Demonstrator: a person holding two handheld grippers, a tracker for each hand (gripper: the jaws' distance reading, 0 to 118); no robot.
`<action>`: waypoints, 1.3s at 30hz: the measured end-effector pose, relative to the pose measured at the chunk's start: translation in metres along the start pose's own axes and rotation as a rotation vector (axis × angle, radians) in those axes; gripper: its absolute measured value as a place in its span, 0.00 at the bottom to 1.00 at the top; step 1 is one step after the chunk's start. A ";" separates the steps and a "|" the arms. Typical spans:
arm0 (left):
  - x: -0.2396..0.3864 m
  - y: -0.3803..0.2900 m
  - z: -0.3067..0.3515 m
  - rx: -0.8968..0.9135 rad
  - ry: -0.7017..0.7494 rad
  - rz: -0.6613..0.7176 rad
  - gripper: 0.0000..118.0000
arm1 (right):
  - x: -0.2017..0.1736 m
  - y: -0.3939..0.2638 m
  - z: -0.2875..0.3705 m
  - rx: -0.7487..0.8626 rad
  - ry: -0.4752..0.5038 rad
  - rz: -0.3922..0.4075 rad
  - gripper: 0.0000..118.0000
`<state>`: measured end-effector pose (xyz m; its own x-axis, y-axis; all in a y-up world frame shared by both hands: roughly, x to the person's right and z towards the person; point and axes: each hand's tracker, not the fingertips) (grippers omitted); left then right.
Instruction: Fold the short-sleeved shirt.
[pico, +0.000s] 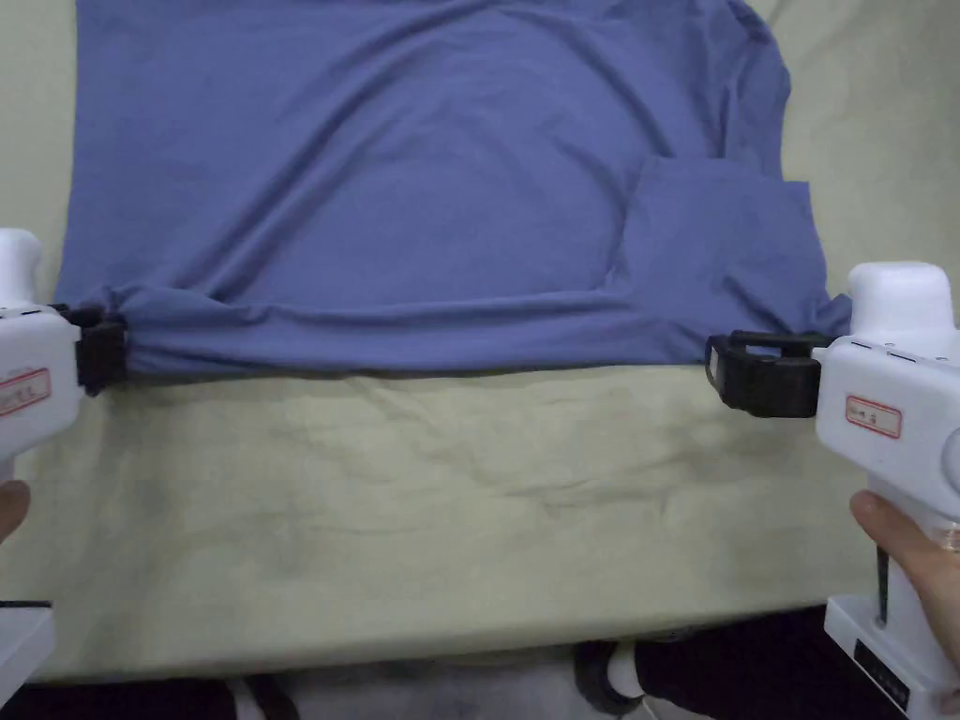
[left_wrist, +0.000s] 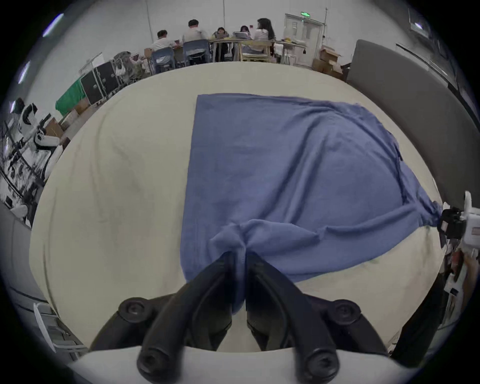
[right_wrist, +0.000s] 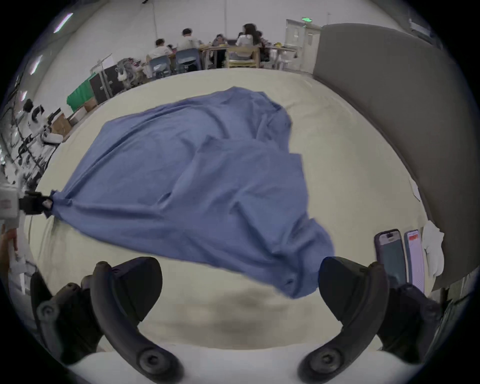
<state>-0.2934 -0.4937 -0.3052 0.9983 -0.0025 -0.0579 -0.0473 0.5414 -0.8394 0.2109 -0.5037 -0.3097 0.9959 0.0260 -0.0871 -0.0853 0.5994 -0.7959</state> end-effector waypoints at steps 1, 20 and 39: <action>-0.002 0.002 0.000 0.003 -0.009 0.008 0.06 | 0.006 0.003 -0.005 -0.024 0.002 -0.024 1.00; 0.002 0.049 0.018 0.063 -0.052 0.090 0.06 | 0.006 0.074 -0.016 0.073 0.108 -0.042 0.13; -0.012 0.166 -0.150 -0.083 0.081 -0.021 0.06 | -0.017 0.189 -0.172 -0.015 0.078 0.049 0.13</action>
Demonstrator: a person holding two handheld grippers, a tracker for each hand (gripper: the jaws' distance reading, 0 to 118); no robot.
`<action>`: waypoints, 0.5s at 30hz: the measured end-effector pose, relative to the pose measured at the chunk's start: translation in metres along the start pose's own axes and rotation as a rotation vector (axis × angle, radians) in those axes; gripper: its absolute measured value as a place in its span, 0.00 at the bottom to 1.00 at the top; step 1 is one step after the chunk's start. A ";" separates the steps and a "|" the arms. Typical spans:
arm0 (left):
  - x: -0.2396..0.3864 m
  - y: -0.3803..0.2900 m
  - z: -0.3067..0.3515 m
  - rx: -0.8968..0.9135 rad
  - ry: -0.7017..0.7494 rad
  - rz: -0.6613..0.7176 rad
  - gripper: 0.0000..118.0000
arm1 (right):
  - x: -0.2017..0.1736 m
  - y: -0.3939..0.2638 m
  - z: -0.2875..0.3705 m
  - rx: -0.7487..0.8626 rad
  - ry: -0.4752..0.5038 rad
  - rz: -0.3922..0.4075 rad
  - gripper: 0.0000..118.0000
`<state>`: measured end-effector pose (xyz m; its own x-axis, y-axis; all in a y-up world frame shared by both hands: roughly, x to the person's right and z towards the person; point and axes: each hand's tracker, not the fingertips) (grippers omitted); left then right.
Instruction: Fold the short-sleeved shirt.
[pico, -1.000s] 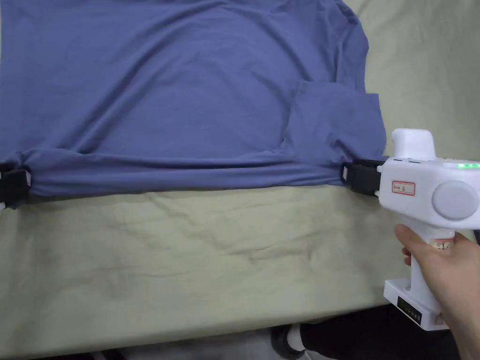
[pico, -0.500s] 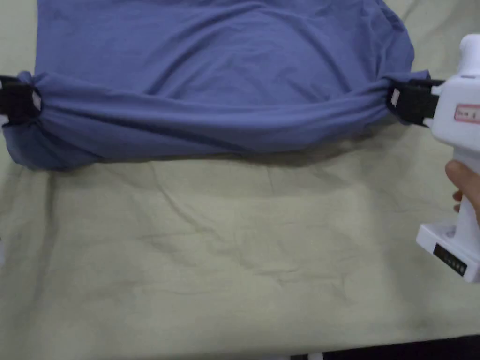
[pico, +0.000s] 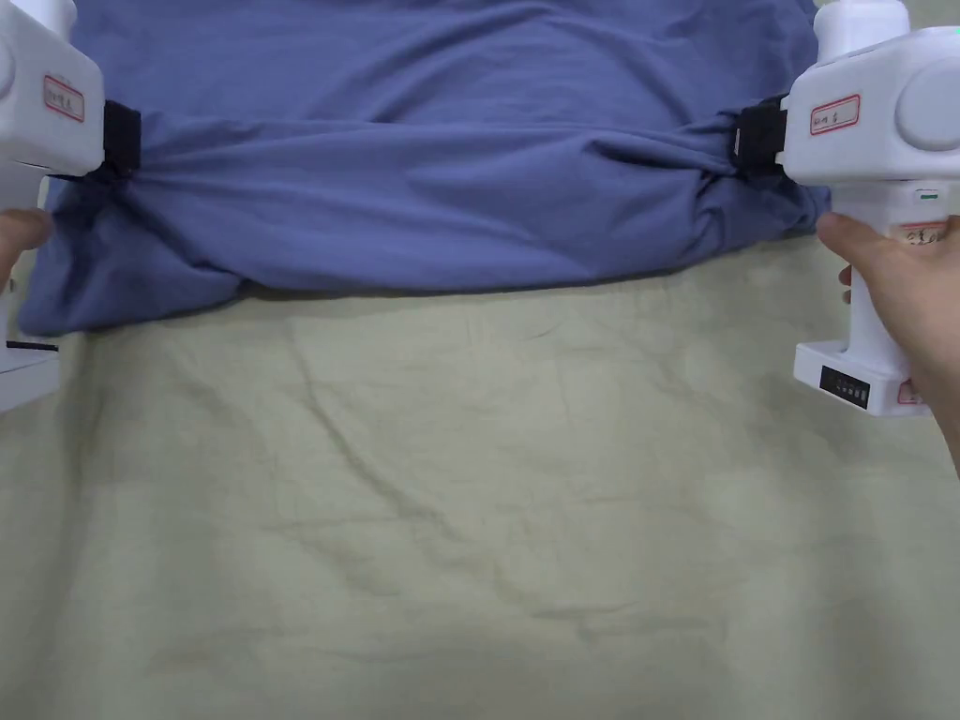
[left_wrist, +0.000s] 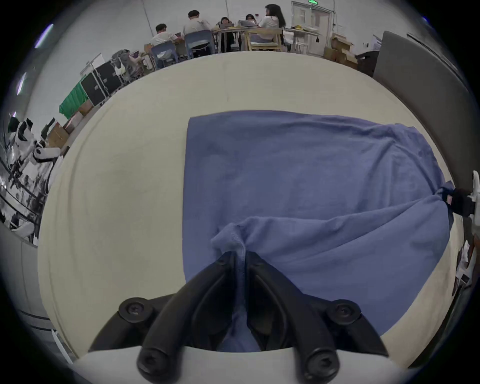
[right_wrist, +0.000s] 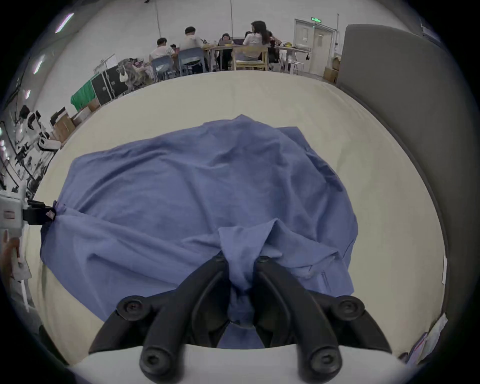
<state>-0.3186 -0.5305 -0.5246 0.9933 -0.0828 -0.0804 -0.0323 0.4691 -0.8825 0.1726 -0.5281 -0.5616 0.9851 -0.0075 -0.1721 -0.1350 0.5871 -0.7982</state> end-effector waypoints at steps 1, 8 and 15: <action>-0.001 0.000 0.000 0.003 -0.006 0.000 0.06 | -0.001 -0.001 0.000 0.006 0.000 0.007 0.13; 0.014 -0.023 0.051 0.046 0.020 -0.002 0.74 | -0.007 -0.013 0.026 0.017 0.033 -0.001 1.00; -0.007 -0.083 0.132 0.292 0.028 0.010 0.74 | -0.015 -0.056 0.116 0.154 0.047 0.003 0.99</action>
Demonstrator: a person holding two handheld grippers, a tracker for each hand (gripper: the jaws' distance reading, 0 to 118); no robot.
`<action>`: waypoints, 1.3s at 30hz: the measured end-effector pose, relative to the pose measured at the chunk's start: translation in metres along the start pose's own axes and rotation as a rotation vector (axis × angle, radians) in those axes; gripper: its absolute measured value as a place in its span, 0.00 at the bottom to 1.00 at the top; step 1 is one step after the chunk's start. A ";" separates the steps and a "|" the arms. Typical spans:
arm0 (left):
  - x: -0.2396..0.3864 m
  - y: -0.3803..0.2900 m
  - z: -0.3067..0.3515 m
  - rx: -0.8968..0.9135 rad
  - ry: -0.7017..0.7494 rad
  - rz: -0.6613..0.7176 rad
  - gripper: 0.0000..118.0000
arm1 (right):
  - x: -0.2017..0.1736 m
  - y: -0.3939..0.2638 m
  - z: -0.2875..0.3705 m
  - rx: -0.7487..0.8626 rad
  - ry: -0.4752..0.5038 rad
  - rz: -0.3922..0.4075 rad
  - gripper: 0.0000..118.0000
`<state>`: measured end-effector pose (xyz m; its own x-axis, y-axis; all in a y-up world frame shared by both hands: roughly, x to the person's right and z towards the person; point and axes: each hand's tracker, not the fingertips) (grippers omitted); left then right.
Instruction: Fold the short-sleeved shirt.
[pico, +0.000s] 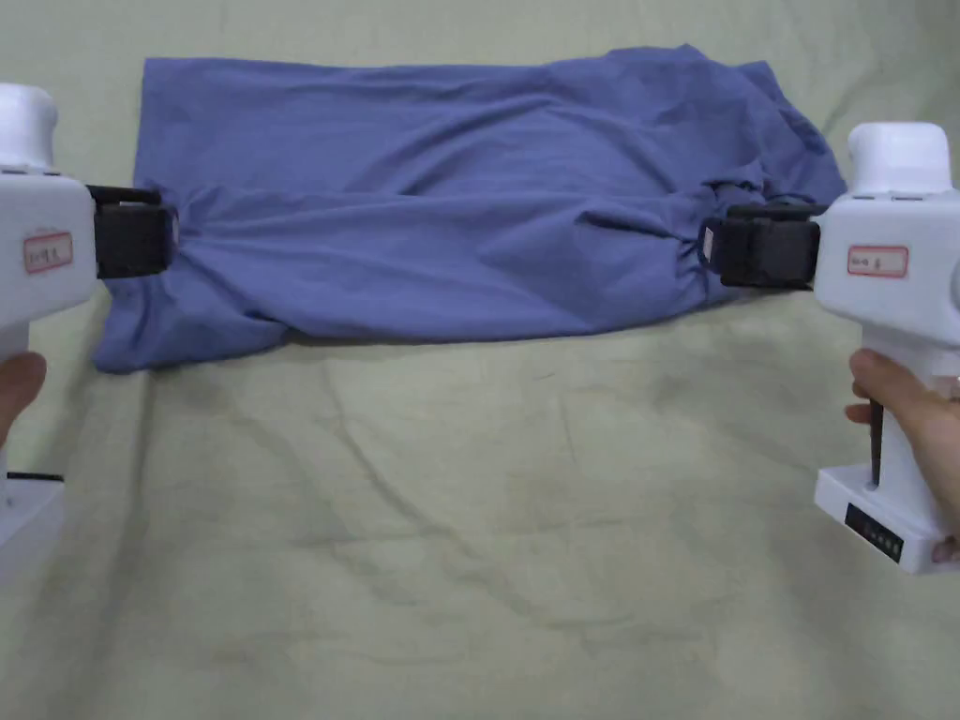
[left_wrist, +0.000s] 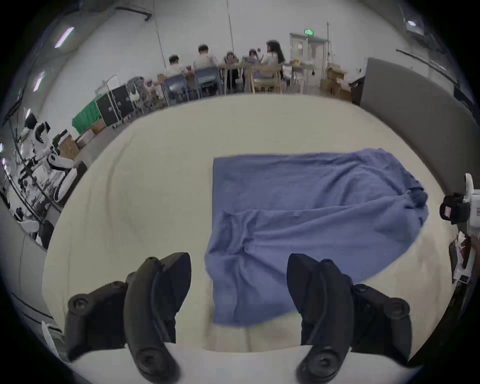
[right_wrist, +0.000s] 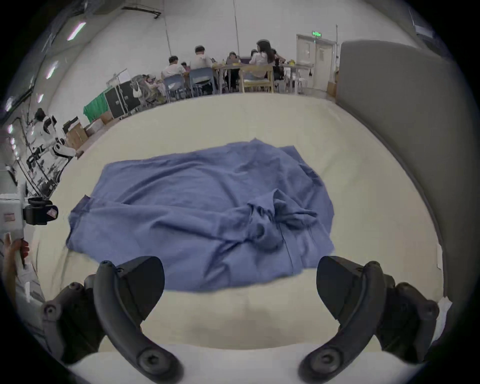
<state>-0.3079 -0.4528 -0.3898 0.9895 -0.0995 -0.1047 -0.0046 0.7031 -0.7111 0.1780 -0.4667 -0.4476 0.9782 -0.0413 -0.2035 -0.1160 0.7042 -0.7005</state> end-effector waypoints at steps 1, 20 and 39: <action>0.001 -0.009 0.019 0.040 -0.014 -0.007 0.74 | -0.004 -0.007 0.016 0.034 -0.017 0.011 0.95; 0.018 -0.049 0.007 -0.121 -0.078 0.047 0.77 | -0.019 -0.075 0.096 0.089 0.034 -0.036 0.03; 0.006 -0.003 -0.040 -0.133 -0.124 0.044 0.01 | -0.024 -0.064 0.043 -0.006 0.046 0.012 0.03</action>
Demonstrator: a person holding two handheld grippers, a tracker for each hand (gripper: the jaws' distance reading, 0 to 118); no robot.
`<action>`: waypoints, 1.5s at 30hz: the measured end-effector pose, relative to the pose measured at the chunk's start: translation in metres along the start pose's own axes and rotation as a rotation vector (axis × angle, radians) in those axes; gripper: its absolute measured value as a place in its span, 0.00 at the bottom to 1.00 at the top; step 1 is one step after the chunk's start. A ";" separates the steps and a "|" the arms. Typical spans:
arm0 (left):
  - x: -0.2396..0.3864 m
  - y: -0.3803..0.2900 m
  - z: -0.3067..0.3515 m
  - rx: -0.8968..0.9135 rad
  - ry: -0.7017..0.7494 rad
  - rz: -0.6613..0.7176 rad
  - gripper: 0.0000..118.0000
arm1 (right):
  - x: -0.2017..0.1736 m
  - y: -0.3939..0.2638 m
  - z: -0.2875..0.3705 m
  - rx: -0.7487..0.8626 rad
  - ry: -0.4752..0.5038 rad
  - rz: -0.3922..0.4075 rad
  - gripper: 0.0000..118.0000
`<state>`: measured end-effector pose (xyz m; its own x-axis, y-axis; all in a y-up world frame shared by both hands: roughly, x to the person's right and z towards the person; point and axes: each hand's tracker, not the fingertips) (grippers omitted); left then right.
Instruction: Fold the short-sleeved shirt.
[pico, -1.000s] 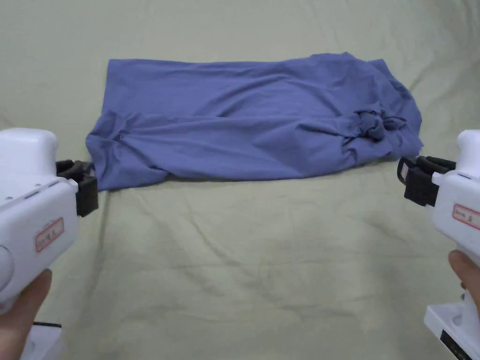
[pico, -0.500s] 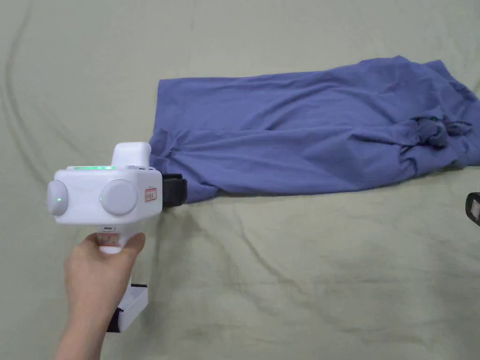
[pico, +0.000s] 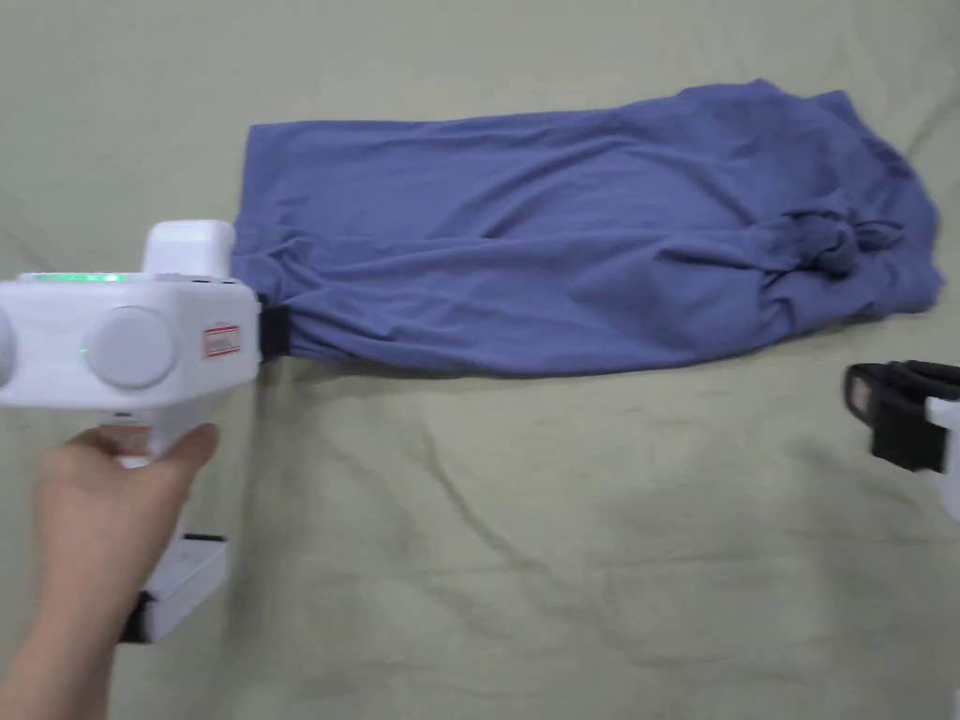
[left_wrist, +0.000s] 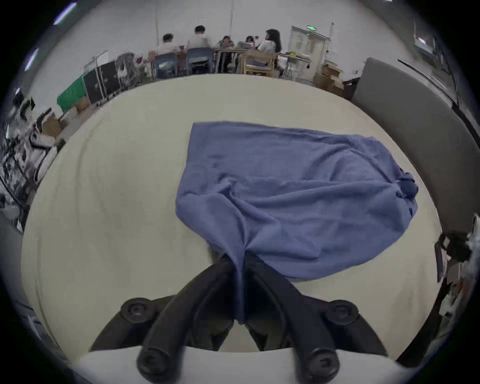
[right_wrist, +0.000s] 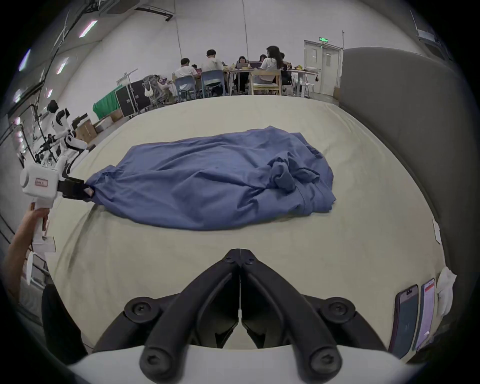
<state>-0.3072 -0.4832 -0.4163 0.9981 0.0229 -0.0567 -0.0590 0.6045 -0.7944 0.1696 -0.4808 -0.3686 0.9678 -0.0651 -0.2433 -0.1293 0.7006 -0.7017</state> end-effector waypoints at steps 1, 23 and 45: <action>0.003 -0.003 0.004 0.006 -0.001 -0.009 0.01 | 0.004 0.007 -0.006 -0.001 0.000 -0.004 0.03; -0.009 0.015 0.008 0.010 -0.021 -0.046 0.01 | 0.061 0.071 -0.086 -0.148 0.001 -0.029 0.16; -0.004 -0.082 0.028 -0.163 0.009 -0.035 0.29 | 0.048 -0.014 -0.031 -0.250 0.039 -0.004 0.75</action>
<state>-0.3062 -0.5106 -0.3341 0.9995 -0.0031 -0.0321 -0.0269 0.4676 -0.8835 0.2117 -0.5158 -0.3909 0.9600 -0.0984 -0.2622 -0.1794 0.5030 -0.8455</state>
